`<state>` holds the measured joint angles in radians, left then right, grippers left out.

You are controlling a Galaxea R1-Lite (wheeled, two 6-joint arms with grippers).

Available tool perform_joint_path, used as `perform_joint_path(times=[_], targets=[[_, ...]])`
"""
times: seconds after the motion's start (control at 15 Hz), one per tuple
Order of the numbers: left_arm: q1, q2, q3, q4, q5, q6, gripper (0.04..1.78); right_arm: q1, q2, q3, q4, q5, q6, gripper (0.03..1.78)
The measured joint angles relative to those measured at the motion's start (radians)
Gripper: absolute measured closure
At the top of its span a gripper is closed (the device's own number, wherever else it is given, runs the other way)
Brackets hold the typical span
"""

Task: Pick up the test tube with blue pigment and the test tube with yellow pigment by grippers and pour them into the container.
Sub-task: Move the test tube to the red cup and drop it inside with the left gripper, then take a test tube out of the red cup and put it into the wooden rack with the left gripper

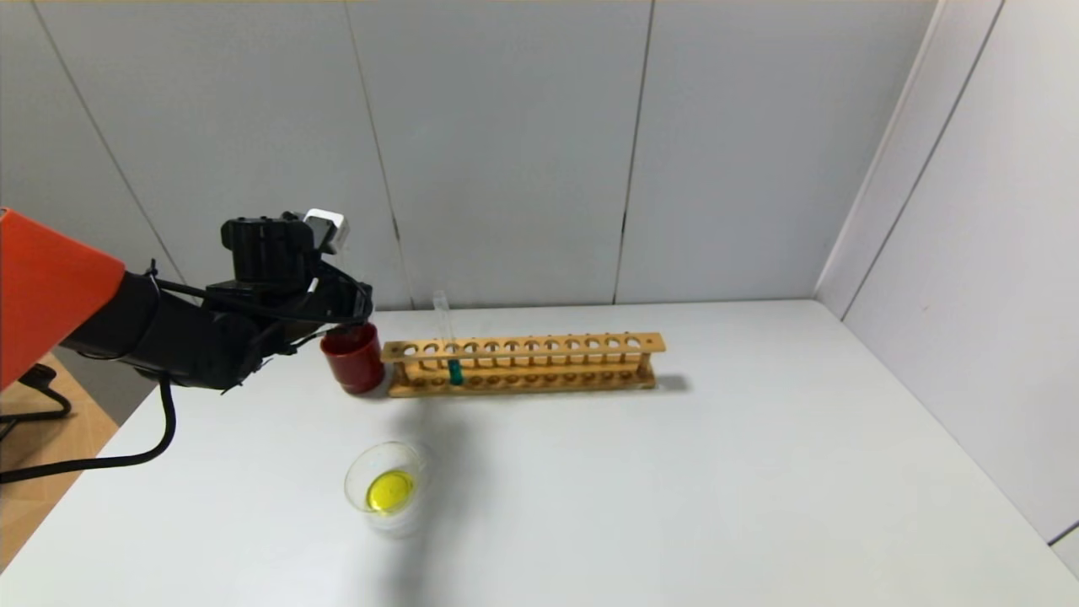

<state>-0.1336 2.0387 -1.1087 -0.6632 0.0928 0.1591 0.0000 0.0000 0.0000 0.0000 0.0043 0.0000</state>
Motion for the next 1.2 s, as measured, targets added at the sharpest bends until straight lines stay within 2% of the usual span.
perform_joint_path(times=[0.2, 0.33, 0.47, 0.73, 0.87, 1.0, 1.2], targets=[[0.0, -0.003, 0.008, -0.004, 0.001, 0.001, 1.45, 0.0, 0.0, 0.0, 0.0, 0.0, 0.0, 0.06], [0.0, -0.005, 0.016, -0.006, 0.002, 0.0, 1.31, 0.0, 0.0, 0.0, 0.0, 0.0, 0.0, 0.06], [0.0, -0.007, 0.02, -0.007, 0.003, -0.001, 1.05, 0.0, 0.0, 0.0, 0.0, 0.0, 0.0, 0.06], [-0.001, -0.027, 0.023, -0.029, 0.002, 0.004, 0.39, 0.0, 0.0, 0.0, 0.0, 0.0, 0.0, 0.06], [-0.002, -0.047, 0.017, -0.025, 0.003, 0.012, 0.19, 0.0, 0.0, 0.0, 0.0, 0.0, 0.0, 0.06], [-0.004, -0.084, 0.009, 0.019, 0.003, 0.03, 0.08, 0.0, 0.0, 0.0, 0.0, 0.0, 0.0, 0.06], [-0.015, -0.175, 0.001, 0.213, 0.003, 0.079, 0.07, 0.0, 0.0, 0.0, 0.0, 0.0, 0.0, 0.06]])
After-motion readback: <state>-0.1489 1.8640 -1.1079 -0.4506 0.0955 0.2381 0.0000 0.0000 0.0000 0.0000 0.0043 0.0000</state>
